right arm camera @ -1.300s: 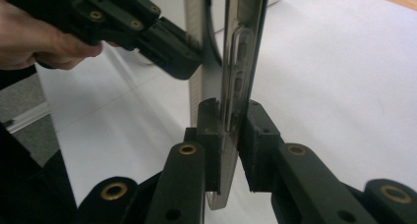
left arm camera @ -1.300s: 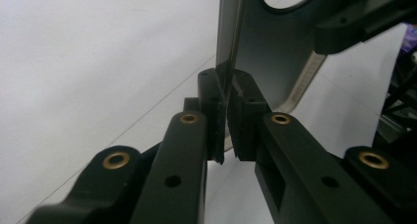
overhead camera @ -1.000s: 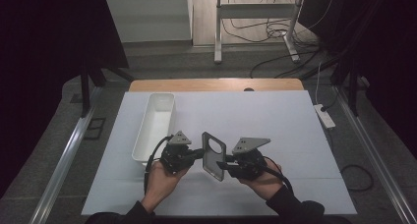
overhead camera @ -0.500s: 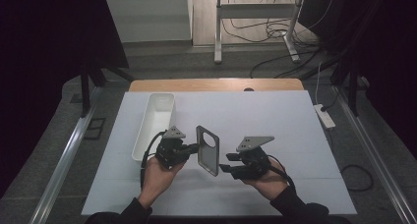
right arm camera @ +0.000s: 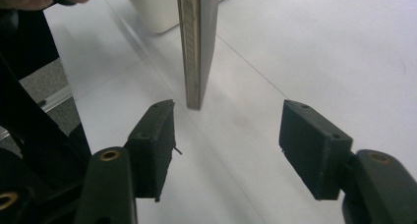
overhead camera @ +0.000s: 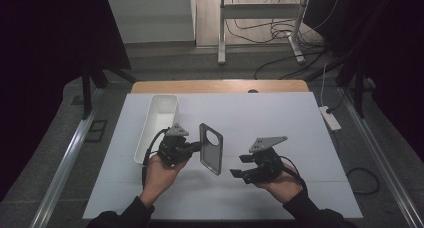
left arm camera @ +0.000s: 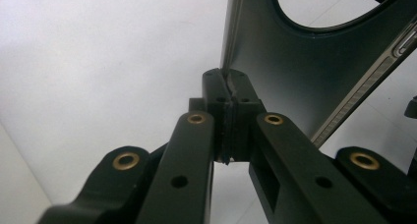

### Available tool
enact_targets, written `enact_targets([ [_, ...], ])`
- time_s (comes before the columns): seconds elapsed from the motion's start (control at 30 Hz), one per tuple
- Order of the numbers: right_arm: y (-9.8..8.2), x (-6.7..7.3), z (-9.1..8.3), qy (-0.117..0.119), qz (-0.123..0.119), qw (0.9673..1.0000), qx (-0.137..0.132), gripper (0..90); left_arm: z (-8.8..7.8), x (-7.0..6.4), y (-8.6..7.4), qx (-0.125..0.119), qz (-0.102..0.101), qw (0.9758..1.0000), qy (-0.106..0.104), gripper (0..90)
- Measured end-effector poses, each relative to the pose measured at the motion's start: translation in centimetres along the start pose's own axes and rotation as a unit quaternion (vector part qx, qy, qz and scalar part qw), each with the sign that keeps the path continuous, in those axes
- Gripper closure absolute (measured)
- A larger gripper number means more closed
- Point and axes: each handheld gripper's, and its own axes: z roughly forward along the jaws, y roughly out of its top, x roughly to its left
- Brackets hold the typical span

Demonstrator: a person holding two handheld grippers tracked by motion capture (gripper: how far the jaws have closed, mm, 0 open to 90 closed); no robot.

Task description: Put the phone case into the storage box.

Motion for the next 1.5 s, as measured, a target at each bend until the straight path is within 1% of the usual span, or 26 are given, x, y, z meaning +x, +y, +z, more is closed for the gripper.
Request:
enact_targets([
  [0.17, -0.6, -0.4, -0.3, -0.006, 0.001, 1.0000, 0.001, 32.6, -0.3, 0.4, 0.6, -0.001, 0.002, 1.0000, 0.002, 88.8],
  [0.33, -1.0, -0.7, -0.8, -0.008, 0.003, 1.0000, -0.003, 32.0, -0.5, 0.8, 1.1, -0.002, 0.001, 1.0000, 0.005, 88.8],
  [0.43, -1.1, -0.9, -1.1, -0.010, 0.009, 0.9999, -0.003, 31.4, -0.6, 0.9, 1.2, -0.001, 0.000, 1.0000, 0.005, 88.8],
  [0.63, -1.6, -1.4, -1.6, -0.021, 0.014, 0.9997, -0.003, 27.3, -0.9, 1.4, 1.7, 0.001, -0.003, 1.0000, 0.006, 88.8],
  [0.83, -1.8, -1.3, -2.0, -0.027, 0.005, 0.9996, -0.002, 26.4, -1.3, 2.0, 2.0, -0.004, -0.009, 0.9999, 0.007, 88.8],
  [0.9, -2.0, -1.3, -2.2, -0.039, 0.002, 0.9992, -0.006, 25.0, -1.6, 2.2, 2.2, -0.005, -0.011, 0.9999, 0.008, 88.8],
  [1.0, -2.3, -1.4, -2.5, -0.045, 0.000, 0.9990, -0.002, 23.9, -1.7, 2.3, 2.3, -0.006, -0.010, 0.9999, 0.010, 88.8],
  [1.17, -2.6, -1.5, -2.8, -0.048, 0.005, 0.9989, 0.002, 22.5, -1.9, 2.6, 2.7, -0.006, -0.010, 0.9998, 0.016, 88.8],
  [1.33, -3.0, -1.7, -3.4, -0.050, 0.014, 0.9986, -0.003, 21.7, -2.2, 2.8, 2.9, -0.005, -0.005, 0.9997, 0.022, 88.8],
  [1.43, -3.3, -1.8, -3.7, -0.057, 0.020, 0.9982, -0.002, 20.9, -2.4, 3.0, 2.9, -0.007, -0.006, 0.9997, 0.023, 88.9],
  [1.5, -3.5, -1.8, -3.9, -0.057, 0.023, 0.9981, -0.005, 20.3, -2.6, 3.3, 2.9, -0.008, -0.011, 0.9995, 0.027, 88.8],
])
